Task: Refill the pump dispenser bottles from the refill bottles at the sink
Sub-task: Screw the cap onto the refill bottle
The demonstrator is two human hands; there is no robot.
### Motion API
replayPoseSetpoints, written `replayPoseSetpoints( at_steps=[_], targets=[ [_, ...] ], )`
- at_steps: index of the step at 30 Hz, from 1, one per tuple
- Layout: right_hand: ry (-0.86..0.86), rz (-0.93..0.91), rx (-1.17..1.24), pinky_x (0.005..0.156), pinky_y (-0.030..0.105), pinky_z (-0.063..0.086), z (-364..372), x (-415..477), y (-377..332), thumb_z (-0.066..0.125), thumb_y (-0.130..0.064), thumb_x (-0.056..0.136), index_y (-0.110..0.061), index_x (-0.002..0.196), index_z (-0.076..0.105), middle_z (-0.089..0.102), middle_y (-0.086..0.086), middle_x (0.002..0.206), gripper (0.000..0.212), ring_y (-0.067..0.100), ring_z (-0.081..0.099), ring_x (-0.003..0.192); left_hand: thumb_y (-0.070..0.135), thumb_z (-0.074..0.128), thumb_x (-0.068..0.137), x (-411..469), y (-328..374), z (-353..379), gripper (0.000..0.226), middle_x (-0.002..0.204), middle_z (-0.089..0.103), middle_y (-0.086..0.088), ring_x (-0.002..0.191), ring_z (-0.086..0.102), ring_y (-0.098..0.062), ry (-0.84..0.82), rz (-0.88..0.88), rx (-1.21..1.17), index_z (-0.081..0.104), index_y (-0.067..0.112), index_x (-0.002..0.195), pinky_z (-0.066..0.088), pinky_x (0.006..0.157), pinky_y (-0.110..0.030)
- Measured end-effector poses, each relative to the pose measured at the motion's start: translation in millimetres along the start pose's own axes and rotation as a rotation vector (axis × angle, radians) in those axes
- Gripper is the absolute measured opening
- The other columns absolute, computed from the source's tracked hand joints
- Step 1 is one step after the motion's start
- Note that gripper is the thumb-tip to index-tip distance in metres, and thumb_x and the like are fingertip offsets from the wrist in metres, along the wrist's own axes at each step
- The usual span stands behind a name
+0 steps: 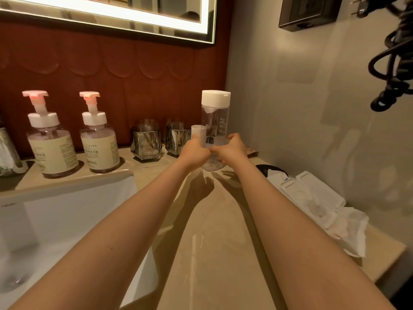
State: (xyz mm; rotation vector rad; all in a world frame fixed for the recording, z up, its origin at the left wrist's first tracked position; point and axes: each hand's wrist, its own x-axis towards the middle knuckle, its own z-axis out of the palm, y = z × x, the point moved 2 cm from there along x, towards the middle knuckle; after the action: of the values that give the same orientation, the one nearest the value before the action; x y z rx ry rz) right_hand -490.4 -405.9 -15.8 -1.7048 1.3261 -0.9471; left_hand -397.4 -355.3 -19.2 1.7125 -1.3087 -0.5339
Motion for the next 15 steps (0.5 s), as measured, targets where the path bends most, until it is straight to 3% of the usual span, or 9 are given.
replayPoseSetpoints(
  at_steps=[2, 4, 8, 13, 15],
  targets=[
    [-0.023, 0.001, 0.007, 0.096, 0.044, 0.048, -5.9, -6.1, -0.2, 0.073, -0.021, 0.079, -0.01, 0.134, 0.032, 0.045, 0.013, 0.135, 0.07, 0.03, 0.051, 0.118, 0.003, 0.051, 0.089, -8.4, 6.7, -3.6, 0.064, 0.136, 0.043, -0.013, 0.118, 0.046, -0.024, 0.061, 0.023, -0.038, 0.021, 0.01, 0.145, 0.037, 0.082, -0.027],
    [-0.052, -0.008, 0.019, 0.096, 0.043, 0.049, -14.8, -14.7, -1.8, 0.071, -0.022, 0.081, -0.011, 0.132, 0.035, 0.048, 0.012, 0.131, 0.064, 0.029, 0.054, 0.114, 0.007, 0.049, 0.092, -16.8, 14.9, -5.4, 0.061, 0.124, 0.05, -0.01, 0.106, 0.05, -0.018, 0.08, 0.06, -0.121, 0.02, 0.012, 0.145, 0.041, 0.081, -0.026],
    [-0.064, -0.054, 0.04, 0.088, 0.039, 0.053, -36.4, -34.5, -3.8, 0.067, -0.023, 0.085, -0.016, 0.11, 0.046, 0.057, 0.01, 0.118, 0.033, 0.025, 0.06, 0.103, 0.015, 0.05, 0.094, -36.8, 30.4, -2.9, 0.054, 0.117, 0.056, -0.008, 0.105, 0.057, -0.019, 0.026, 0.119, -0.198, 0.027, 0.014, 0.142, 0.045, 0.077, -0.026],
    [-0.046, -0.139, -0.098, 0.076, 0.033, 0.053, -80.7, -62.5, 1.5, 0.059, -0.016, 0.09, -0.015, 0.095, 0.055, 0.058, 0.005, 0.103, 0.006, 0.021, 0.059, 0.091, 0.012, 0.051, 0.093, -67.4, 55.3, 16.7, 0.044, 0.102, 0.056, -0.001, 0.095, 0.057, -0.015, -0.07, 0.172, -0.208, 0.036, 0.013, 0.135, 0.044, 0.063, -0.015],
    [-0.03, -0.129, -0.157, 0.07, 0.03, 0.053, -102.5, -67.9, 9.5, 0.053, -0.008, 0.091, -0.016, 0.092, 0.058, 0.057, 0.005, 0.1, 0.009, 0.019, 0.058, 0.088, 0.011, 0.051, 0.093, -74.8, 62.3, 28.7, 0.041, 0.103, 0.056, -0.001, 0.089, 0.057, -0.011, -0.107, 0.193, -0.176, 0.039, 0.013, 0.132, 0.044, 0.059, -0.013]
  ],
)
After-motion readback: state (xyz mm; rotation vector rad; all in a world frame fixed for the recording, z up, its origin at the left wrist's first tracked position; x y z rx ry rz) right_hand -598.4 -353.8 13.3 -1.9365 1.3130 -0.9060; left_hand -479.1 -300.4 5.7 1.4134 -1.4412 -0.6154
